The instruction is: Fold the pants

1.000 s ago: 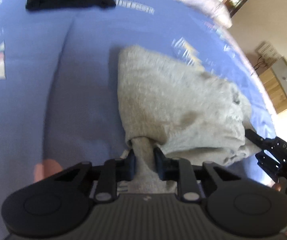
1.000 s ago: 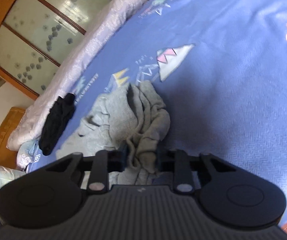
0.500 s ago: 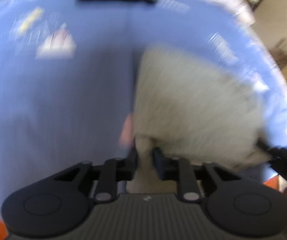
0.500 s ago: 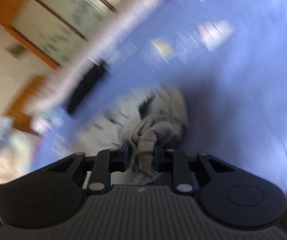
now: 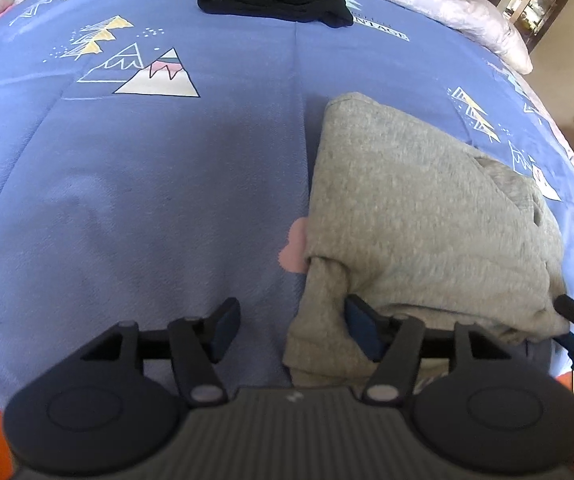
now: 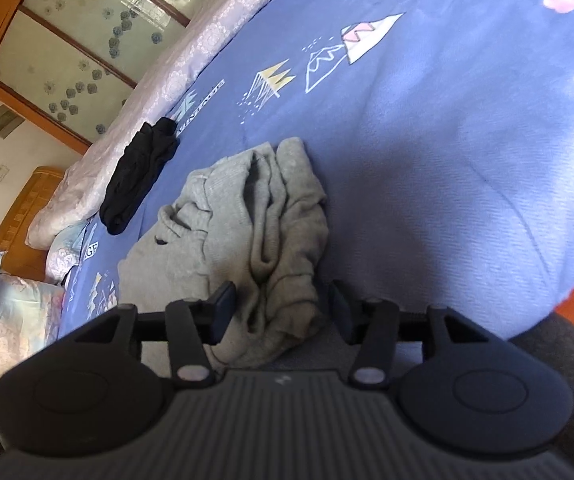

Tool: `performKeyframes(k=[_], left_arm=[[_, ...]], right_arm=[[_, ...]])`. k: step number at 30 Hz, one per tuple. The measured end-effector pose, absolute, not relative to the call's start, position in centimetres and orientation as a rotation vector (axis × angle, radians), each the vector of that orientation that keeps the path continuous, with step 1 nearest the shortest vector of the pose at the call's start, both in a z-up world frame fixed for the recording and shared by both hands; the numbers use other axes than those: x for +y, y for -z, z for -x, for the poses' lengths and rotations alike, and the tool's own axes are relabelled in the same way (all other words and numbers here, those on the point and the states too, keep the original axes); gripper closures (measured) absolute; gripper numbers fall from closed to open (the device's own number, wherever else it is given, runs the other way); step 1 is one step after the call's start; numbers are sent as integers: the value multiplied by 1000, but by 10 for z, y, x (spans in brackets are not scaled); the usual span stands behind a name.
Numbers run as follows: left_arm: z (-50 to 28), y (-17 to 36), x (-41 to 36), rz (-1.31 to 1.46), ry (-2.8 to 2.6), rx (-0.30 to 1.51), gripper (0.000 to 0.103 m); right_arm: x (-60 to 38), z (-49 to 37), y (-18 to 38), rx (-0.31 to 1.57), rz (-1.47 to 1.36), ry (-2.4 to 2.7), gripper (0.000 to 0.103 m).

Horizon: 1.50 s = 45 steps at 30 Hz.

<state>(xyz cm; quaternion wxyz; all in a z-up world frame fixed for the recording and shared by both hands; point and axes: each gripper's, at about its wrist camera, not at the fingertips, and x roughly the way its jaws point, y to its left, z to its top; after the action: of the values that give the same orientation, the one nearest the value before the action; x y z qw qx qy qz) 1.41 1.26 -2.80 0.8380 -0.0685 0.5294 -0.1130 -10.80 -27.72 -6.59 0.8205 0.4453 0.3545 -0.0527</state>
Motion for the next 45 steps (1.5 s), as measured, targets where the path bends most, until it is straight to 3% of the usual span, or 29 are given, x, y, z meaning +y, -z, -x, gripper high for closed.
performKeyframes(k=[31,45], left_arm=[[3,34,28,143,286,1038,29],[4,36,28,126,296,1021,25]], right_arm=[[-288,134,90,642,-1237,153,41],[-291,137,89,639,-1233,130,40]])
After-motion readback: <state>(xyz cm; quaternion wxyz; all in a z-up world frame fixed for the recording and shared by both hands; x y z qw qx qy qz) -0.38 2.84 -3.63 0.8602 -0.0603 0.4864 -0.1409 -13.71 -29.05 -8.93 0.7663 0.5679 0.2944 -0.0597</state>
